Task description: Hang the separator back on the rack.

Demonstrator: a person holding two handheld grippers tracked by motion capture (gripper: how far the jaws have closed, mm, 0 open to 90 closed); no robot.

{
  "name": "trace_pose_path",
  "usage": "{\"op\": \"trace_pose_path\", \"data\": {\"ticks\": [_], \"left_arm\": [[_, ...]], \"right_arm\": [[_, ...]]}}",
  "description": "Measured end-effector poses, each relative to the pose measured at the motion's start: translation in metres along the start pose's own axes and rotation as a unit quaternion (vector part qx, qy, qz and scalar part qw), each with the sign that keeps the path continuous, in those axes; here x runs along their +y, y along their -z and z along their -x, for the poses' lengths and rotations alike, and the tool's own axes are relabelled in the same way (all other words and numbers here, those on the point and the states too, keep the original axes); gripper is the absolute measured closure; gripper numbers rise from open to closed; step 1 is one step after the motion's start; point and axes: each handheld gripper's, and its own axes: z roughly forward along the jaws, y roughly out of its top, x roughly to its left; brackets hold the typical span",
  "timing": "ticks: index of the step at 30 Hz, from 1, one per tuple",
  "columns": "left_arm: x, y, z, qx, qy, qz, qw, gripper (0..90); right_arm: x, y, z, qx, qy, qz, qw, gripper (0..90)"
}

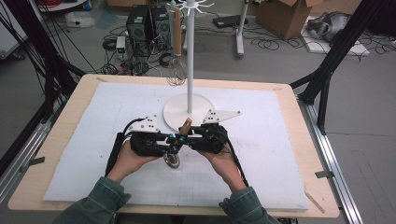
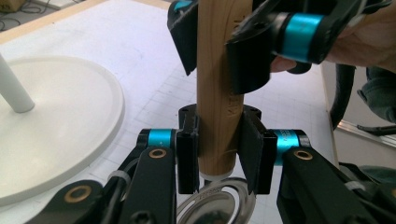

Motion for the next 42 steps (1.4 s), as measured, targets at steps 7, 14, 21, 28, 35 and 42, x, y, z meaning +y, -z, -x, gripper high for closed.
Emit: {"op": "trace_pose_path", "data": {"ticks": [7, 14, 21, 28, 35, 42], "left_arm": [[0.0, 0.001, 0.001, 0.001, 0.0, 0.003, 1.0, 69.8], [0.0, 0.004, 0.001, -0.032, -0.003, 0.004, 0.9995, 66.6], [-0.001, 0.003, 0.001, -0.074, 0.002, 0.0, 0.9973, 62.7], [-0.003, 0.002, 0.001, -0.113, 0.008, -0.008, 0.9935, 62.9], [-0.003, 0.004, 0.003, -0.126, 0.004, -0.001, 0.992, 70.7], [-0.001, 0.007, 0.003, -0.098, 0.001, 0.01, 0.9951, 71.2]], "right_arm": [[0.001, -0.003, 0.0, 0.004, -0.009, 0.01, 0.9999, 70.8], [0.002, -0.002, -0.002, 0.033, 0.001, 0.003, 0.9994, 72.5], [0.006, 0.001, -0.003, 0.064, 0.019, -0.01, 0.9977, 72.6], [0.014, 0.004, -0.008, 0.102, 0.039, -0.02, 0.9938, 72.6], [0.017, 0.006, -0.009, 0.119, 0.047, -0.026, 0.9915, 72.4], [0.017, 0.007, -0.01, 0.097, 0.048, -0.006, 0.9941, 69.8]]}}
